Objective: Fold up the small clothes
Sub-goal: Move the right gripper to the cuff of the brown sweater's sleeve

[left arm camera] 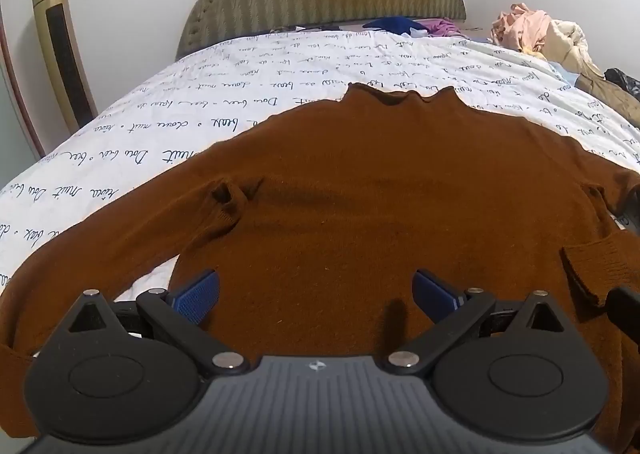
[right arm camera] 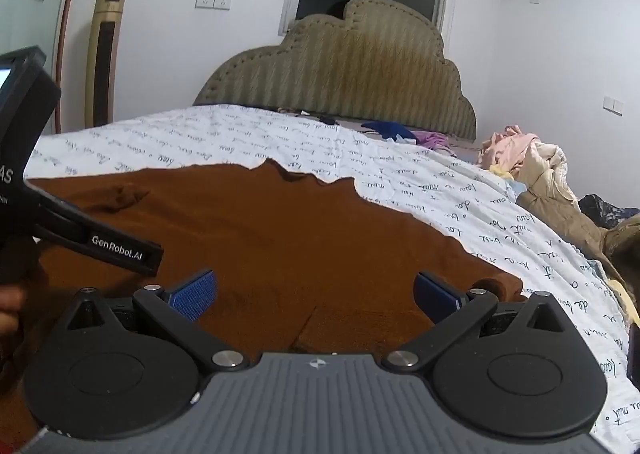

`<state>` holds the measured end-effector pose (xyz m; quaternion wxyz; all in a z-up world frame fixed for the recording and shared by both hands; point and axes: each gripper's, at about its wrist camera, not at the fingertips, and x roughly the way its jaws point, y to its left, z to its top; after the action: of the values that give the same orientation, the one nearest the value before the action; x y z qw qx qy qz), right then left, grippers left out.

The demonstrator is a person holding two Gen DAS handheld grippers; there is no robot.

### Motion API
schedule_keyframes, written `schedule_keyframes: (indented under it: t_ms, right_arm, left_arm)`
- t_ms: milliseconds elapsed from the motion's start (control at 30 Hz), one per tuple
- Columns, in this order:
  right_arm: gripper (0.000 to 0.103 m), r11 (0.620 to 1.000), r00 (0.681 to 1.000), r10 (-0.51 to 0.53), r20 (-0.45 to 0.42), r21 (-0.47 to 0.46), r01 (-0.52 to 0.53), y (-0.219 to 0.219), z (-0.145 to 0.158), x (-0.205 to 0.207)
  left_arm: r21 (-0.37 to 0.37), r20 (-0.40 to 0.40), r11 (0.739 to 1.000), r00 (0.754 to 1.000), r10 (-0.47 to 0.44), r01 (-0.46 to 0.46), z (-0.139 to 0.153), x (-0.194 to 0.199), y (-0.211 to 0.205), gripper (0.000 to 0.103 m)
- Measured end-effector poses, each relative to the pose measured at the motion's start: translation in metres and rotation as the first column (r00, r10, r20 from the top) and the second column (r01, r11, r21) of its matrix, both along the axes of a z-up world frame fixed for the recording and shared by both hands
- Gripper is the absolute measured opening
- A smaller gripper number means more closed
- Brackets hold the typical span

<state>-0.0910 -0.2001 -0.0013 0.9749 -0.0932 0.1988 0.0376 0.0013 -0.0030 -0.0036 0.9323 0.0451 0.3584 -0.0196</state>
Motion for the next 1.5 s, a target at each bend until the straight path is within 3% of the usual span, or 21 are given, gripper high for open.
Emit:
schedule_keyframes:
  t_ms: [300, 500, 600, 667, 733, 833, 900, 1100, 1200, 1267, 1333, 1433, 1500]
  right_arm:
    - [0.103, 0.999, 0.999, 0.011, 0.047, -0.036, -0.009, 0.003, 0.001, -0.009]
    - [0.103, 0.998, 0.999, 0.052, 0.011, -0.020, -0.052, -0.005, 0.003, -0.016]
    - [0.103, 0.992, 0.991, 0.129, -0.021, 0.018, -0.129, -0.009, 0.008, -0.023]
    - [0.103, 0.964, 0.970, 0.242, -0.017, 0.115, -0.239, -0.019, 0.018, -0.031]
    - [0.103, 0.951, 0.958, 0.281, -0.057, 0.148, -0.271, -0.033, 0.036, -0.037]
    - [0.103, 0.988, 0.980, 0.152, 0.125, 0.003, -0.153, -0.040, 0.051, -0.060]
    - [0.103, 0.994, 0.978, 0.102, 0.181, -0.064, -0.092, -0.045, 0.052, -0.063]
    - [0.103, 0.980, 0.992, 0.123, 0.027, 0.154, -0.126, -0.060, 0.035, -0.040]
    - [0.103, 0.998, 0.999, 0.035, -0.016, -0.048, -0.036, -0.036, 0.006, -0.023]
    - [0.103, 0.978, 1.000, -0.003, -0.029, -0.206, -0.003, -0.019, -0.014, -0.015]
    - [0.103, 0.952, 1.000, -0.005, -0.024, -0.306, -0.003, -0.003, -0.029, -0.012]
    - [0.102, 0.934, 1.000, 0.027, 0.007, -0.357, -0.023, 0.010, -0.030, -0.017]
    - [0.102, 0.949, 0.996, 0.025, 0.088, -0.316, 0.004, 0.011, -0.015, -0.019]
  left_arm:
    - [0.007, -0.003, 1.000, 1.000, -0.011, 0.011, -0.001, 0.000, -0.002, 0.103]
    - [-0.008, -0.017, 0.999, 0.999, -0.046, 0.046, -0.001, 0.001, -0.004, 0.103]
    - [0.002, -0.015, 0.998, 0.998, -0.062, 0.062, -0.001, 0.000, -0.006, 0.103]
    - [0.009, -0.006, 0.998, 0.998, -0.068, 0.068, 0.000, -0.001, -0.006, 0.103]
    - [0.011, 0.004, 0.998, 0.998, -0.066, 0.066, 0.001, -0.003, -0.005, 0.103]
    - [0.000, 0.002, 0.998, 0.998, -0.061, 0.061, 0.001, -0.002, -0.003, 0.103]
    - [-0.006, -0.007, 0.998, 0.998, -0.062, 0.062, 0.000, -0.001, -0.005, 0.103]
    - [0.008, -0.001, 0.997, 0.997, -0.083, 0.083, 0.000, -0.005, -0.010, 0.103]
    - [0.008, 0.000, 0.996, 0.996, -0.087, 0.087, 0.000, -0.005, -0.011, 0.103]
    - [0.009, -0.002, 0.996, 0.996, -0.086, 0.086, 0.000, -0.005, -0.011, 0.103]
    - [0.010, -0.004, 0.997, 0.997, -0.083, 0.083, -0.001, -0.004, -0.011, 0.103]
    - [0.010, -0.011, 0.997, 0.997, -0.081, 0.081, -0.002, -0.003, -0.014, 0.103]
    - [0.013, -0.013, 0.997, 0.997, -0.077, 0.078, -0.004, -0.002, -0.016, 0.103]
